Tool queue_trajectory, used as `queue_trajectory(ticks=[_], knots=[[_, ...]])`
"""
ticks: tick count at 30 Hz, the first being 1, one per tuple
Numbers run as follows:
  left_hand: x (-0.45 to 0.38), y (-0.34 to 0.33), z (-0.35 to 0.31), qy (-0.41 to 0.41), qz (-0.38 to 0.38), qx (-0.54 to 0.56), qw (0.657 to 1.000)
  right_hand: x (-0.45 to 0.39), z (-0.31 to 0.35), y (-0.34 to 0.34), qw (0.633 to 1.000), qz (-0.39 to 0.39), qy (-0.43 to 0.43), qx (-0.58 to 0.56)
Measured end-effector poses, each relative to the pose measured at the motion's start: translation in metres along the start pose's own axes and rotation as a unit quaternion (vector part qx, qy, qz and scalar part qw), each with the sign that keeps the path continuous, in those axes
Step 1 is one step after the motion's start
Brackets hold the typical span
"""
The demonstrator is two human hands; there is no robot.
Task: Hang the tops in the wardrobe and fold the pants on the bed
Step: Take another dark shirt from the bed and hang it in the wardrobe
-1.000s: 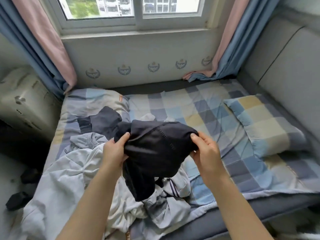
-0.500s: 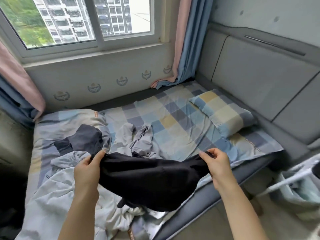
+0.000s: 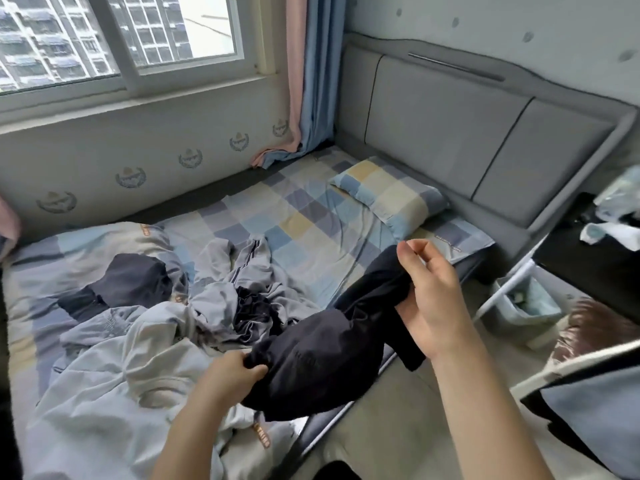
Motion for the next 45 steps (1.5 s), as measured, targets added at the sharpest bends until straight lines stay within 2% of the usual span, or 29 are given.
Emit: queue_trajectory(ticks=[2,5,7,10,12,14,17,19,22,25,27,29,31,33,35,38,43,45], knots=[[0.009,-0.016,-0.017,-0.059,0.035,-0.023,0.997,0.021,0.007,0.005,0.999,0.046,-0.006,-0.003],[0.033,-0.021,-0.062,-0.157,0.073,0.173,0.969,0.050,0.020,0.027,0.999,0.041,0.003,0.011],[0.046,-0.023,-0.092,-0.204,0.076,0.238,0.946,0.064,0.027,0.039,0.999,0.033,0.004,0.002],[0.067,-0.042,-0.134,-0.282,0.137,0.234,0.920,0.083,0.041,0.060,1.000,0.012,0.012,-0.013],[0.082,-0.063,-0.157,-0.343,0.176,0.180,0.905,0.093,0.055,0.075,0.999,0.013,0.038,0.008],[0.093,-0.083,-0.175,-0.395,0.163,0.109,0.898,0.103,0.070,0.092,0.996,0.007,0.069,0.049],[0.106,-0.108,-0.198,-0.443,0.123,0.059,0.886,0.117,0.090,0.124,0.986,-0.025,0.106,0.125],[0.113,-0.116,-0.211,-0.429,0.108,0.089,0.892,0.127,0.103,0.148,0.974,-0.063,0.124,0.180],[0.135,-0.128,-0.239,-0.394,0.151,0.165,0.891,0.147,0.128,0.204,0.938,-0.169,0.141,0.268],[0.170,-0.144,-0.271,-0.378,0.214,0.260,0.862,0.174,0.151,0.270,0.893,-0.265,0.139,0.336],[0.194,-0.161,-0.287,-0.348,0.268,0.334,0.834,0.188,0.156,0.305,0.888,-0.315,0.128,0.311],[0.222,-0.177,-0.307,-0.319,0.320,0.395,0.800,0.199,0.156,0.338,0.911,-0.360,0.094,0.176],[0.246,-0.194,-0.325,-0.296,0.364,0.430,0.771,0.207,0.148,0.369,0.929,-0.361,-0.020,0.074],[0.268,-0.211,-0.343,-0.292,0.402,0.437,0.749,0.217,0.136,0.397,0.936,-0.306,-0.153,0.089],[0.287,-0.227,-0.357,-0.287,0.430,0.437,0.736,0.224,0.124,0.417,0.941,-0.240,-0.208,0.112],[0.316,-0.254,-0.376,-0.290,0.462,0.425,0.722,0.233,0.113,0.441,0.946,-0.218,-0.213,0.111],[0.349,-0.296,-0.401,-0.342,0.489,0.336,0.729,0.246,0.135,0.479,0.948,-0.294,-0.121,-0.020],[0.356,-0.314,-0.408,-0.340,0.495,0.293,0.744,0.252,0.153,0.491,0.948,-0.309,-0.083,-0.001]])
Point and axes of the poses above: each hand's wrist, its own x-axis away from the middle knuckle, its own y-axis out of the back of the hand, z = x × y, the point moved 3 cm from there along -x, towards the middle knuckle, and after that the axes turned 11 degrees about y, right-handed, at the moved point
